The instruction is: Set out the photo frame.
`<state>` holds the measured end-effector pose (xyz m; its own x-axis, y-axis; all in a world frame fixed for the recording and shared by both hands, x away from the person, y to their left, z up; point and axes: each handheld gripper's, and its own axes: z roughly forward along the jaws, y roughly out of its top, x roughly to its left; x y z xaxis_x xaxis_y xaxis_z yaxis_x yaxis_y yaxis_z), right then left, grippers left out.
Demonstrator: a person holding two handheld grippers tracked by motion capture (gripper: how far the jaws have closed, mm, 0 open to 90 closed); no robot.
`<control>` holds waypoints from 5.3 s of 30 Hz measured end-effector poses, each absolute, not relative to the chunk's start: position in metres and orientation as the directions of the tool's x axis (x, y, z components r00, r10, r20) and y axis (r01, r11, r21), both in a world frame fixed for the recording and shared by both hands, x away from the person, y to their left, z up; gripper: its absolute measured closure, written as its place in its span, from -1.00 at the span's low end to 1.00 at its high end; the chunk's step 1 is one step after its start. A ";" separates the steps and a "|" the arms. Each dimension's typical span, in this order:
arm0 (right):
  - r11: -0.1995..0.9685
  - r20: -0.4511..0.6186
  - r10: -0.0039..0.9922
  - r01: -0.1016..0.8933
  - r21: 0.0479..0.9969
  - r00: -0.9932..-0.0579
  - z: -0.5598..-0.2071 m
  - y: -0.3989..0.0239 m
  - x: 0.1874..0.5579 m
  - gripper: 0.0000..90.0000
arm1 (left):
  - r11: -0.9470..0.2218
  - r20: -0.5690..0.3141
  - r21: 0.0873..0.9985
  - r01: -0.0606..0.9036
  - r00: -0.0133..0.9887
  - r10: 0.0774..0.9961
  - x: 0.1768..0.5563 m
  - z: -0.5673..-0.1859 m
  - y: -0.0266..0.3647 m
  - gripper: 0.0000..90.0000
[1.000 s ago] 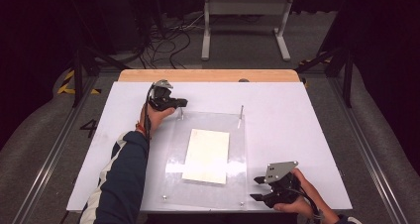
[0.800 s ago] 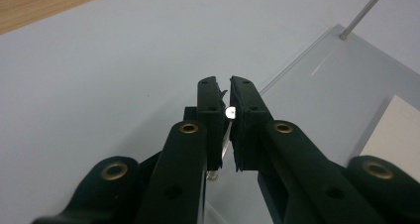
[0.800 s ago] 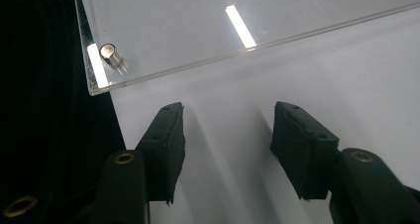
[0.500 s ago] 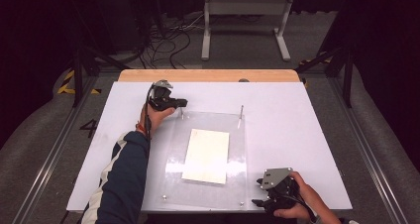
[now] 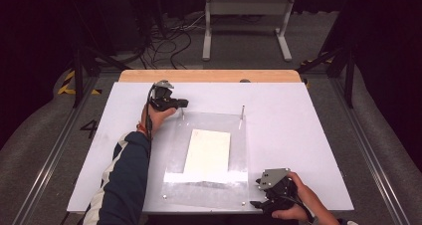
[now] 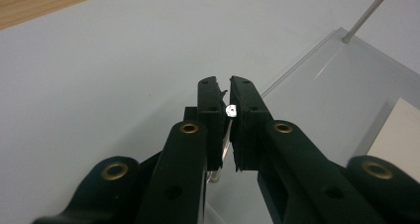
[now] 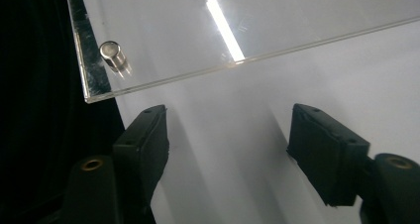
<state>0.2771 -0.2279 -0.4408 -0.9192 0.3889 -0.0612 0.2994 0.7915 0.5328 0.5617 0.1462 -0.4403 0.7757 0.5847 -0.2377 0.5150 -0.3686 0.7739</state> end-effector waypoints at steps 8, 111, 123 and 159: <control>0.825 -0.031 0.312 0.254 0.505 -0.950 -0.436 -0.220 0.274 1.00 | -0.361 -0.249 0.774 0.521 0.774 0.582 0.562 -0.441 0.146 0.88; 0.712 -0.428 0.426 0.004 0.702 -0.797 -0.451 -0.188 0.277 -0.30 | -0.340 -0.248 0.769 0.542 0.742 0.622 0.562 -0.445 0.145 0.89; 0.751 -0.495 0.445 0.011 0.660 -0.746 -0.457 -0.187 0.281 -0.64 | -0.347 -0.240 0.766 0.542 0.741 0.627 0.561 -0.445 0.143 0.88; 0.707 -0.545 0.392 -0.136 0.694 -0.741 -0.450 -0.170 0.301 0.05 | -0.384 -0.277 0.708 0.592 0.734 0.620 0.561 -0.455 0.144 0.83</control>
